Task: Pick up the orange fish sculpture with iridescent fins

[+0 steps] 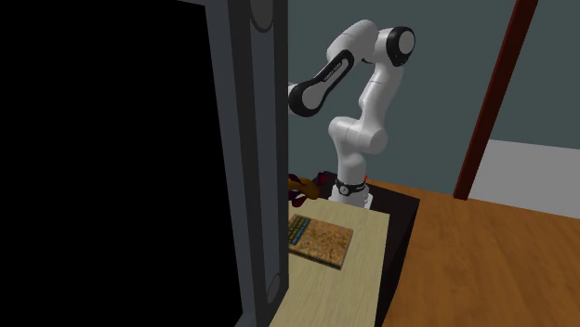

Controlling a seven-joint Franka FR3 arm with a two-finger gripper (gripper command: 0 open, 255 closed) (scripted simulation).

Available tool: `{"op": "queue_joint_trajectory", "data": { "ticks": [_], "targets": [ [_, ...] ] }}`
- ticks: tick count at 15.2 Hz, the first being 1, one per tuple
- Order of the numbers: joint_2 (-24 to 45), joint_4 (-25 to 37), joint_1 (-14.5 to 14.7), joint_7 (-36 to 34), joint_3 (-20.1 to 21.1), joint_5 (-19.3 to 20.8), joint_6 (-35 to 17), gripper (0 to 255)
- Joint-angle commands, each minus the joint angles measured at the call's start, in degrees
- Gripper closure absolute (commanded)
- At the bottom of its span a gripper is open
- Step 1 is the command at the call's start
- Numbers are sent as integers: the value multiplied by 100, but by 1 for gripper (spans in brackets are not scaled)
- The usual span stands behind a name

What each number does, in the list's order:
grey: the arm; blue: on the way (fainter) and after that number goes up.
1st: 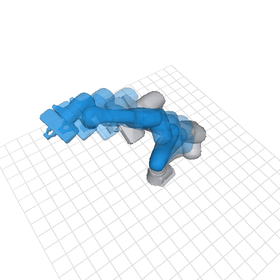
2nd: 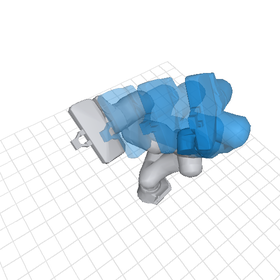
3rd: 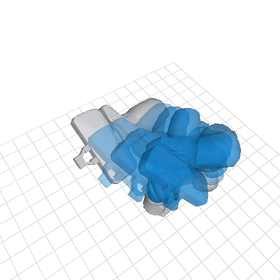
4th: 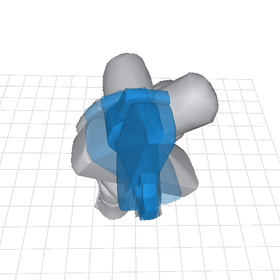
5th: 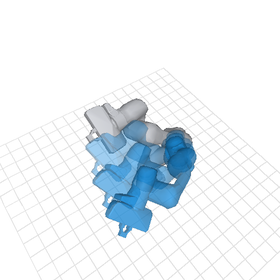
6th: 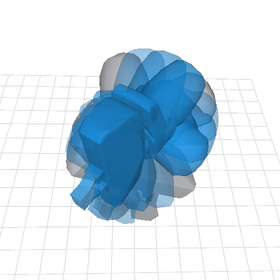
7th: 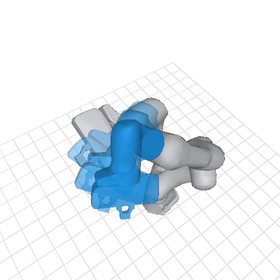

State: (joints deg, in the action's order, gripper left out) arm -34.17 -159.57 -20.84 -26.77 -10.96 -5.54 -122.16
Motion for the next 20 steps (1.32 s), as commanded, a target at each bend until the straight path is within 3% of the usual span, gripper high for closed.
{"op": "queue_joint_trajectory", "data": {
  "ticks": [1,20],
  "targets": [
    [3,-5,-2,0,-1,4,2,255],
    [-510,862,-40,-247,115,62,1364,255]
  ]
}}
